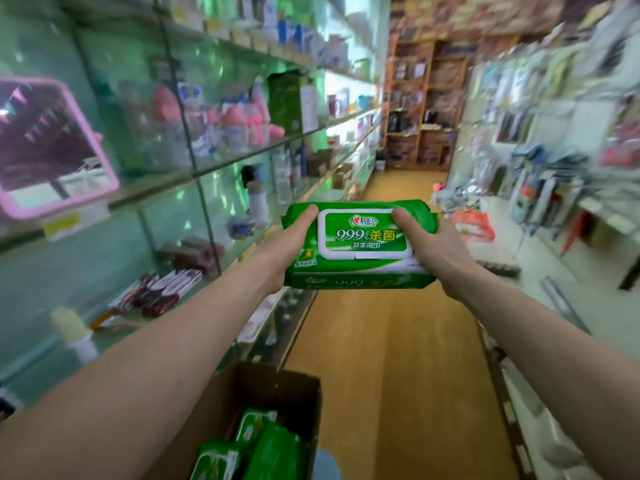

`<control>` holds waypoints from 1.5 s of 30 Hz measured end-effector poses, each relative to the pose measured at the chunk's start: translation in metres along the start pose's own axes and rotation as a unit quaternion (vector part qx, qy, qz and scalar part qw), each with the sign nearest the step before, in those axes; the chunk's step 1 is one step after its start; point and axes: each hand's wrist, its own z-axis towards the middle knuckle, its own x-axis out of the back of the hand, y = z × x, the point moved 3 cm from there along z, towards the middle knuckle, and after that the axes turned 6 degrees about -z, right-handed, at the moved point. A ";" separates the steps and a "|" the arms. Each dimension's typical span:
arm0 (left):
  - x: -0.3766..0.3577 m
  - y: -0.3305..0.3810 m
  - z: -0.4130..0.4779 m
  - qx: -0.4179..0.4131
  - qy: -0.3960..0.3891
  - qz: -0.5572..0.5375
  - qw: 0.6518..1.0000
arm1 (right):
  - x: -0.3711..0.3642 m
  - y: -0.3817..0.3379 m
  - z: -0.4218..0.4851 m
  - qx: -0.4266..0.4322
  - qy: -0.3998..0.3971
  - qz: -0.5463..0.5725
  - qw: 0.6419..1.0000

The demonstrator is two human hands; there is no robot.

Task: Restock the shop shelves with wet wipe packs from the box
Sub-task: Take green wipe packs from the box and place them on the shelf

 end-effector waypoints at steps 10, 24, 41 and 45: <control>-0.188 0.085 0.028 -0.081 -0.119 0.007 0.990 | 0.201 -0.042 0.029 0.050 0.176 -0.042 0.982; -0.446 0.163 0.005 -0.138 -0.330 -0.013 0.934 | 0.448 -0.091 -0.005 0.080 0.384 -0.152 0.907; -0.680 0.211 0.034 -0.173 -0.548 -0.022 0.818 | 0.577 -0.102 -0.014 0.010 0.466 -0.204 0.861; -0.730 0.212 0.027 -0.155 -0.614 -0.026 0.773 | 0.601 -0.104 -0.027 -0.014 0.490 -0.205 0.847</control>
